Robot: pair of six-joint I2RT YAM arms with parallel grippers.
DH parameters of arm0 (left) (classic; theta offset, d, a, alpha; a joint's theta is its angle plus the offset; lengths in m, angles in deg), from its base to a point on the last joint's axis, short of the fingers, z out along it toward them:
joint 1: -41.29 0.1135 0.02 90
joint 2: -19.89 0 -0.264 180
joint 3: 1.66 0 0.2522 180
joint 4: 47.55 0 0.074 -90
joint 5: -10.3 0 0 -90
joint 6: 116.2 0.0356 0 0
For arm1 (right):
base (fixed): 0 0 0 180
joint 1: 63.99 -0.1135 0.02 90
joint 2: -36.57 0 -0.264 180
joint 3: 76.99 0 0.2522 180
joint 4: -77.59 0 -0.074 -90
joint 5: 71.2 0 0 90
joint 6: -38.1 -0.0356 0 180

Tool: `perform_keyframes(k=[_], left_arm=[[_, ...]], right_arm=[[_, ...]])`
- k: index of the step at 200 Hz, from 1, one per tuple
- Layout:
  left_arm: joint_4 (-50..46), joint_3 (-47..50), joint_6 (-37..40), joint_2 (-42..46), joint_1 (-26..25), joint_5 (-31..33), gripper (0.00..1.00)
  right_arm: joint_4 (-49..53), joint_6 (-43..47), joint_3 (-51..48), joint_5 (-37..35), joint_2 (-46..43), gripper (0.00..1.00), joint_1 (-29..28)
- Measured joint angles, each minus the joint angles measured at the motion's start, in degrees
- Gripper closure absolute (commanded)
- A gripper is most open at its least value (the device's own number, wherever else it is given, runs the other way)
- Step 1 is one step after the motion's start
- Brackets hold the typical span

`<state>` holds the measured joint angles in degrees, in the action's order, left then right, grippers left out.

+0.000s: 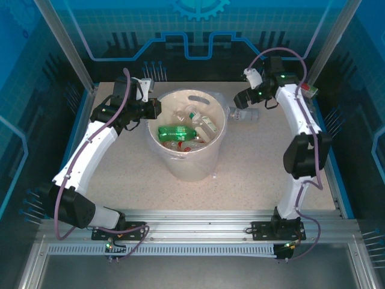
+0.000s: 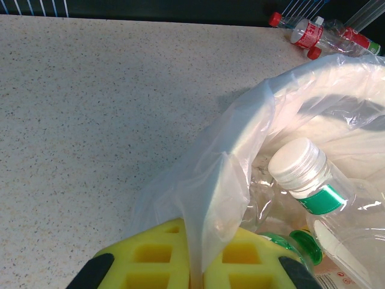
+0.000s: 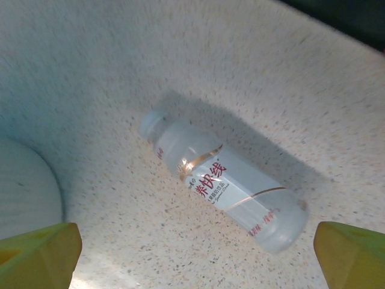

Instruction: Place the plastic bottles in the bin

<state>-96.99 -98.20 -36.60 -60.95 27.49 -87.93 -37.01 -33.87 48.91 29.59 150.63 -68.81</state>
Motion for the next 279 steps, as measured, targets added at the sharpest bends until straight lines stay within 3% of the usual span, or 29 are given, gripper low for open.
perform_keyframes(k=[88,189,203,226,279], left_arm=[[0.17,0.0,0.0,-0.13,0.0,0.02,1.0],[0.37,-0.02,-0.02,-0.28,0.0,0.0,1.0],[0.42,-0.02,0.0,-0.35,0.0,0.0,1.0],[0.42,-0.07,0.0,-0.39,0.0,0.0,1.0],[0.42,-0.11,0.0,-0.44,0.0,0.0,1.0]], right_arm=[[-3.39,13.2,-0.57,-8.2,13.73,0.0,-2.86],[-6.97,16.5,1.53,-12.26,21.88,0.0,-5.22],[-7.58,16.33,1.88,-12.31,21.94,0.03,-5.27],[-7.56,15.28,1.88,-12.31,21.99,0.18,-5.29],[-7.65,13.4,1.88,-11.89,21.99,0.31,-5.29]])
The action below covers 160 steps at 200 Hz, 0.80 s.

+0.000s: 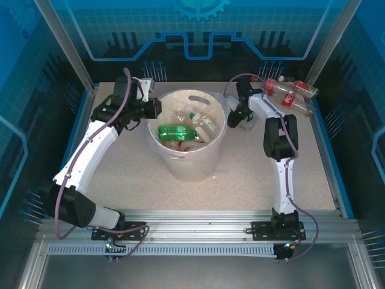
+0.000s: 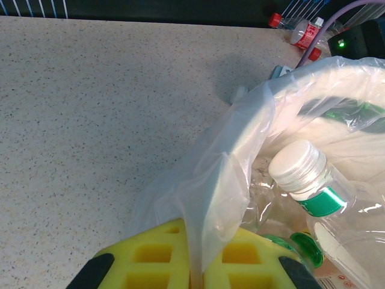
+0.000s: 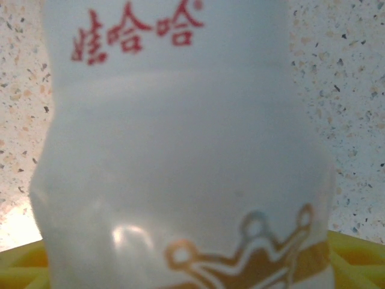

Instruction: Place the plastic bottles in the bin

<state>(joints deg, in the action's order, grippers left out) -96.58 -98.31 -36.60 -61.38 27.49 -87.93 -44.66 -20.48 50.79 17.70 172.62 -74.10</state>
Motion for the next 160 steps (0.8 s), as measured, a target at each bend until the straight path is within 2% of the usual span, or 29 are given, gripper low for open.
perform_keyframes(k=[37,54,81,129,160], left_arm=[[0.0,0.0,0.0,0.0,0.0,0.0,1.0],[-0.02,0.0,0.0,0.0,0.0,0.0,1.0],[0.0,0.0,0.0,0.0,0.0,-0.02,1.0],[0.09,0.0,-0.02,-0.07,0.0,-0.66,1.0],[0.0,-0.33,-0.11,-0.44,0.0,-0.83,1.0]], right_arm=[[-0.26,-0.81,-0.07,0.07,-0.02,0.32,0.04],[-1.16,-1.75,-0.68,0.2,-0.2,0.38,0.09],[-2.54,-4.22,-1.81,1.18,-1.07,0.41,0.74],[-5.14,-10.91,-6.1,7.26,-7.72,0.43,4.9],[-5.6,-14.03,-7.74,8.26,-13.81,0.42,7.19]])
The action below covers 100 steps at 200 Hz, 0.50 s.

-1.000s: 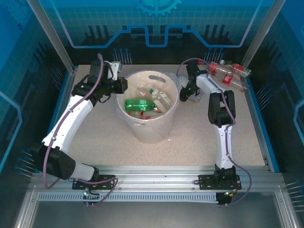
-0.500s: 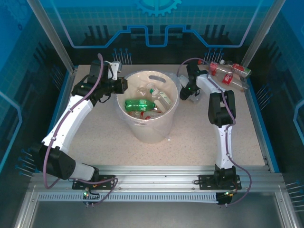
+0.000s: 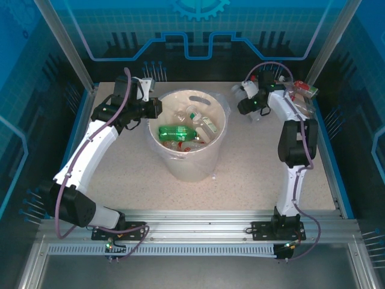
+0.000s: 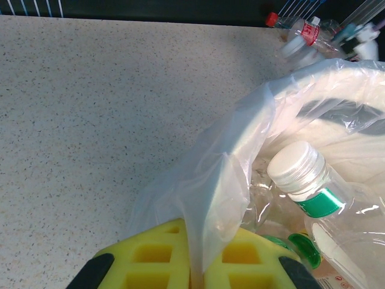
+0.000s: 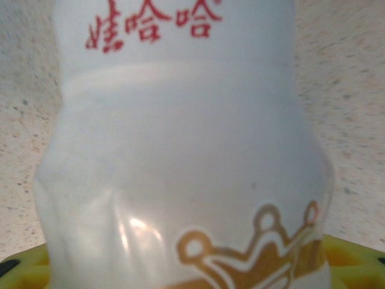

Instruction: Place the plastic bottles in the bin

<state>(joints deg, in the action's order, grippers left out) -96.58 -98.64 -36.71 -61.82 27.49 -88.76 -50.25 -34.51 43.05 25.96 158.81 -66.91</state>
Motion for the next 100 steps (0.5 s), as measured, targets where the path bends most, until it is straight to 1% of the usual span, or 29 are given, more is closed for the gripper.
perform_keyframes(k=[56,77,100], left_arm=[[-0.83,-1.84,-0.04,-1.62,-0.22,-0.85,1.0],[-1.11,-2.45,0.07,-2.16,-0.46,-0.83,1.0],[-1.79,-3.67,0.13,-3.15,-0.92,-0.76,1.0]], right_arm=[[-0.5,-5.95,-7.21,2.82,-14.19,0.43,0.37],[-0.33,-8.44,-7.85,3.67,-18.34,0.46,0.39],[-0.92,-11.78,-8.24,5.2,-23.71,0.47,0.39]])
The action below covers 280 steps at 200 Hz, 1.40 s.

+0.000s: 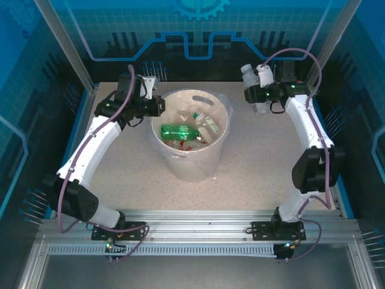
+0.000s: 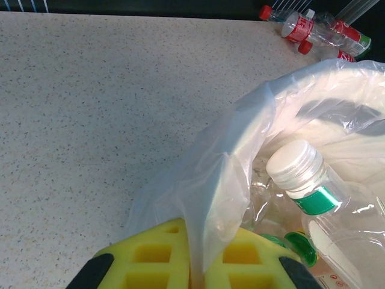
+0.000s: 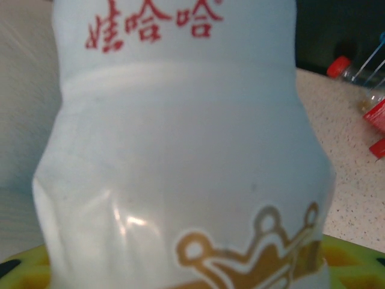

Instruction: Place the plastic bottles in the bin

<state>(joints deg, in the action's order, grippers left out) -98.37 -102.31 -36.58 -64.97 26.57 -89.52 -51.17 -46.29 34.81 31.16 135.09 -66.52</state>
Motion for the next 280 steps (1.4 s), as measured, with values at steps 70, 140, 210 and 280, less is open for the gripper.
perform_keyframes(k=[70,140,210,280], left_arm=[[-0.63,-2.71,0.0,-2.58,-1.4,0.66,1.0],[-0.98,-2.95,-0.04,-2.64,-1.97,1.53,1.0],[-0.85,-2.97,-0.07,-2.64,-2.34,2.12,1.0],[-0.81,-2.97,-0.04,-2.62,-2.38,2.51,1.0]], right_arm=[[-3.45,-3.69,0.76,2.08,-13.29,0.48,-10.47],[-3.93,-2.34,4.5,2.25,-13.18,0.48,-26.73],[-4.07,-1.77,3.89,4.04,-7.82,0.48,-33.9],[-4.98,-3.19,-3.63,4.39,-7.21,0.31,-34.82]])
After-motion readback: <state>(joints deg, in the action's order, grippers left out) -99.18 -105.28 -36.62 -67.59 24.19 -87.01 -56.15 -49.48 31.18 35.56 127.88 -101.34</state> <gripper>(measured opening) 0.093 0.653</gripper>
